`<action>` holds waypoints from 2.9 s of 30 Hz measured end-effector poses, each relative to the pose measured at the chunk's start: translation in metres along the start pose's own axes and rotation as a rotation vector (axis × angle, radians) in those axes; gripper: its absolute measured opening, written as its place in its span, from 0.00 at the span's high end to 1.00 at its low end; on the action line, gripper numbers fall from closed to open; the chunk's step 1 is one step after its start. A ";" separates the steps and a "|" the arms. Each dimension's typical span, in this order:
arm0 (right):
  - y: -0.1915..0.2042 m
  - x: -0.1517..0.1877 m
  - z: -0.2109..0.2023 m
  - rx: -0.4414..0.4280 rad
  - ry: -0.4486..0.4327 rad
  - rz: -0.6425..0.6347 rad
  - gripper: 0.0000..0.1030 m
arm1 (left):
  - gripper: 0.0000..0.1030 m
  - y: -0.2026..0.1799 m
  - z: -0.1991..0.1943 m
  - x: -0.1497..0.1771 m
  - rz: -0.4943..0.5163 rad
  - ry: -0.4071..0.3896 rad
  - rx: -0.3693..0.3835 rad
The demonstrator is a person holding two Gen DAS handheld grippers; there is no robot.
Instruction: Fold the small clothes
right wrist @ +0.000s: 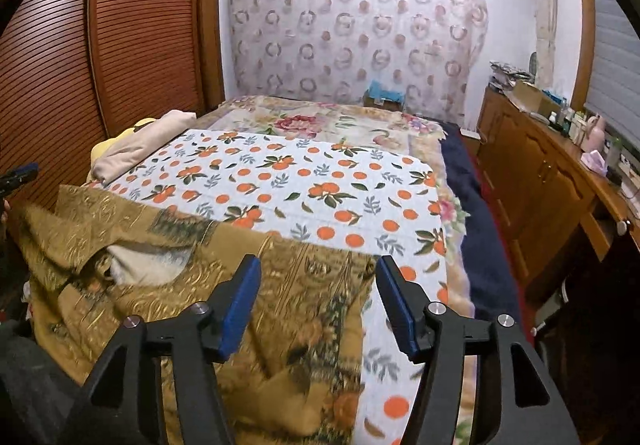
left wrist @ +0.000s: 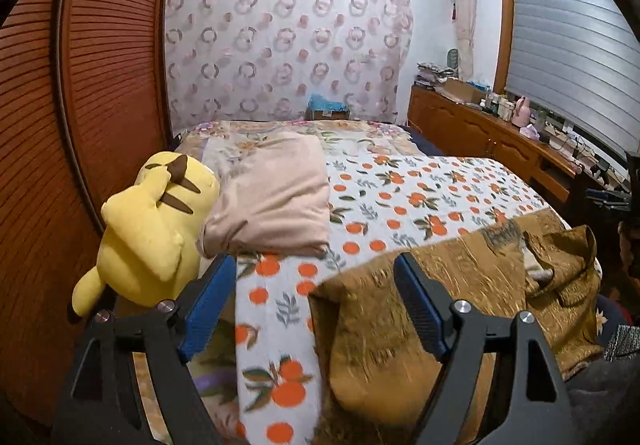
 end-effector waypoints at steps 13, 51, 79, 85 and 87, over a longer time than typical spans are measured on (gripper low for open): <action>-0.023 -0.010 0.076 -0.009 0.104 0.047 0.32 | 0.21 -0.020 0.067 0.007 0.056 0.122 0.021; -0.002 -0.003 0.069 -0.120 0.070 0.040 0.95 | 0.91 -0.052 0.054 0.014 0.017 0.177 0.261; 0.002 -0.209 -0.060 0.056 -0.247 -0.170 0.94 | 0.77 -0.030 0.037 -0.212 0.043 -0.213 0.084; -0.022 -0.187 0.079 0.208 -0.016 -0.046 0.55 | 0.33 -0.032 0.114 -0.167 0.071 -0.029 0.065; -0.020 -0.173 0.099 0.168 0.012 -0.022 0.54 | 0.26 -0.034 0.117 -0.150 0.082 -0.008 0.063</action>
Point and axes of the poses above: each gripper's, at about its wrist camera, not at the fingertips, and z roughly the way its jaws point, y to its left, x to its underside, the point moved 4 cm from there along z, roughly the way its jaws point, and after that the axes turned 5 degrees about -x, right-handed, at the moved point
